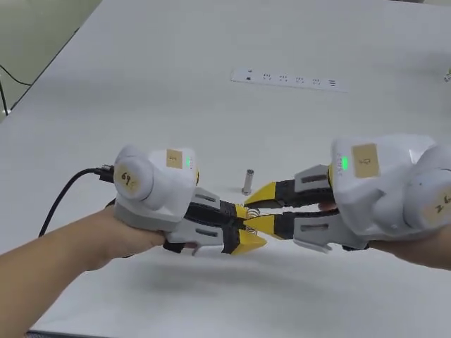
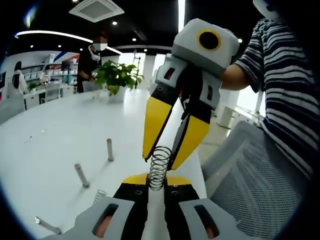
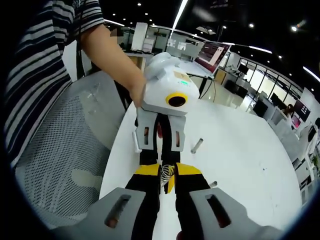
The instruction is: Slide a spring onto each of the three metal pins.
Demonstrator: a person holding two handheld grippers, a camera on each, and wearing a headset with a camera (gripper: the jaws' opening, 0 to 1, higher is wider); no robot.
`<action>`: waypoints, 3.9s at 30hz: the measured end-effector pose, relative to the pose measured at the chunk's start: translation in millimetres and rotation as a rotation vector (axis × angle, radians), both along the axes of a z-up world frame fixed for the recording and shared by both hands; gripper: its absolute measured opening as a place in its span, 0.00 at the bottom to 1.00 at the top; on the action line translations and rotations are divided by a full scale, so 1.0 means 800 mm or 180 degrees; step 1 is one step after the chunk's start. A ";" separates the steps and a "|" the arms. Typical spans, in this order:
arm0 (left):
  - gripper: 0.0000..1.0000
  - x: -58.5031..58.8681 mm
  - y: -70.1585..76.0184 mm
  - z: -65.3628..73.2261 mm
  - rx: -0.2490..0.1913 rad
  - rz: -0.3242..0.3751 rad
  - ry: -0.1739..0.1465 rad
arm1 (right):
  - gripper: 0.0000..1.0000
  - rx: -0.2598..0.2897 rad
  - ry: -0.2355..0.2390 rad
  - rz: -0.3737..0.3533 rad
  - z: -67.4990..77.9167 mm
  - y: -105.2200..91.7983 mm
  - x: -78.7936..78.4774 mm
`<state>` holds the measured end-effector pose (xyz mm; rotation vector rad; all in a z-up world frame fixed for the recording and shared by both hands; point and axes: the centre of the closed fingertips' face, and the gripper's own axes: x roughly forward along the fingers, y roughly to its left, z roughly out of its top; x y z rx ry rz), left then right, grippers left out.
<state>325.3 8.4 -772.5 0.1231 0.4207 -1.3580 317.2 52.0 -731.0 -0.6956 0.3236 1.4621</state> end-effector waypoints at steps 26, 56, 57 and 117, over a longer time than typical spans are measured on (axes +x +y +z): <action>0.16 0.005 0.015 0.005 0.0025 0.0192 0.0064 | 0.07 -0.0044 -0.0118 -0.0018 0.007 0.001 0.004; 0.80 0.016 0.150 -0.010 0.0162 0.1078 0.0224 | 0.07 -0.0076 -0.0256 -0.0434 0.003 -0.042 0.044; 0.82 0.016 0.153 -0.010 0.0166 0.1099 0.0228 | 0.07 -0.0076 -0.0258 -0.0450 0.003 -0.044 0.045; 0.98 0.028 0.213 -0.007 0.0099 0.1651 0.0103 | 0.07 -0.0144 -0.0192 -0.1407 -0.029 -0.116 0.153</action>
